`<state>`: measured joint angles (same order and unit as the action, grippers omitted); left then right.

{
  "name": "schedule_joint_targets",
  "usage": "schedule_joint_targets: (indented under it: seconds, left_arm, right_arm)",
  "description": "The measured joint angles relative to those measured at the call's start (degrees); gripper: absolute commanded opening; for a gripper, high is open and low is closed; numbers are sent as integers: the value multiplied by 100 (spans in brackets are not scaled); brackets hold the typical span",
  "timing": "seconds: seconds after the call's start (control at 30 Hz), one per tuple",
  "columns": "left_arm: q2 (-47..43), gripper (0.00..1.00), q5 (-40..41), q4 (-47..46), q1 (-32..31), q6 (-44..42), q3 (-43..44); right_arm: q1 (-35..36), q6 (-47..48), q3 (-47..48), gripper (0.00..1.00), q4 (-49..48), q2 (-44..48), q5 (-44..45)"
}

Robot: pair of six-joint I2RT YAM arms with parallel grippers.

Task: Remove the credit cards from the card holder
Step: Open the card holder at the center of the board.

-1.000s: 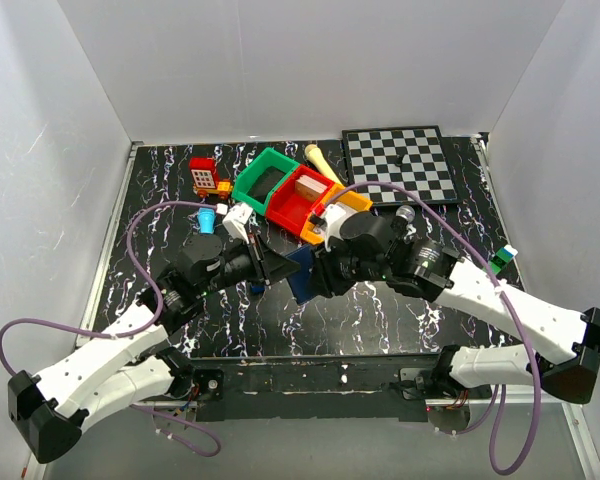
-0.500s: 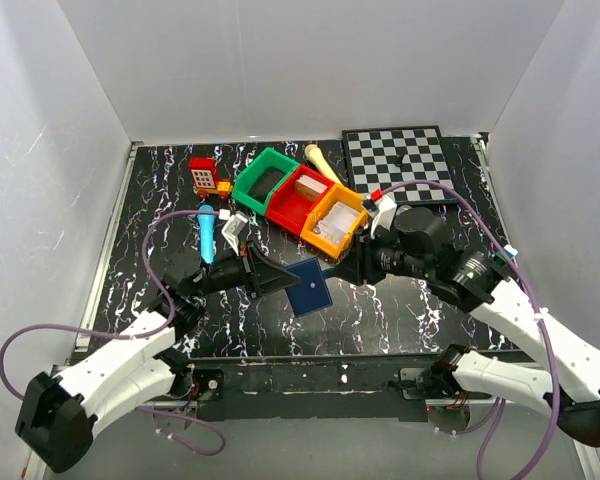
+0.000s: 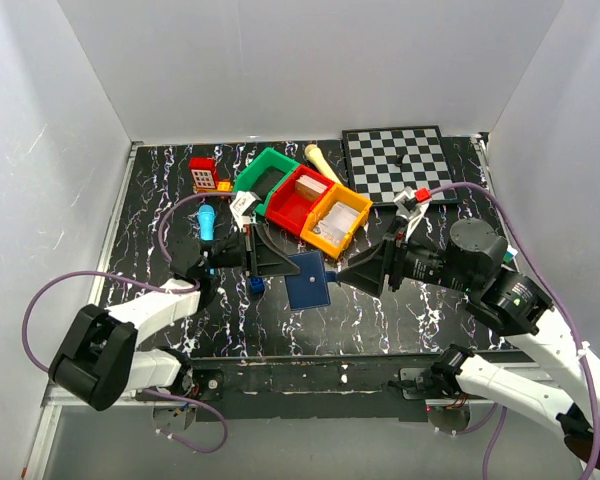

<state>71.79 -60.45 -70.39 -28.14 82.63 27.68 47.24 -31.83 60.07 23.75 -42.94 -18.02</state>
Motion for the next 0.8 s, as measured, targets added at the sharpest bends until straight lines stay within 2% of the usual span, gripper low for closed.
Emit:
schedule_joint_targets:
  seconds: [0.27, 0.8]
  left_arm:
    - [-157, 0, -426, -428, 0, 339, 693]
    - [-448, 0, -651, -472, -11, 501, 732]
  right_arm:
    - [-4, -140, 44, 70, -208, -208, -540]
    - [-105, -511, 66, 64, -855, -673, -809]
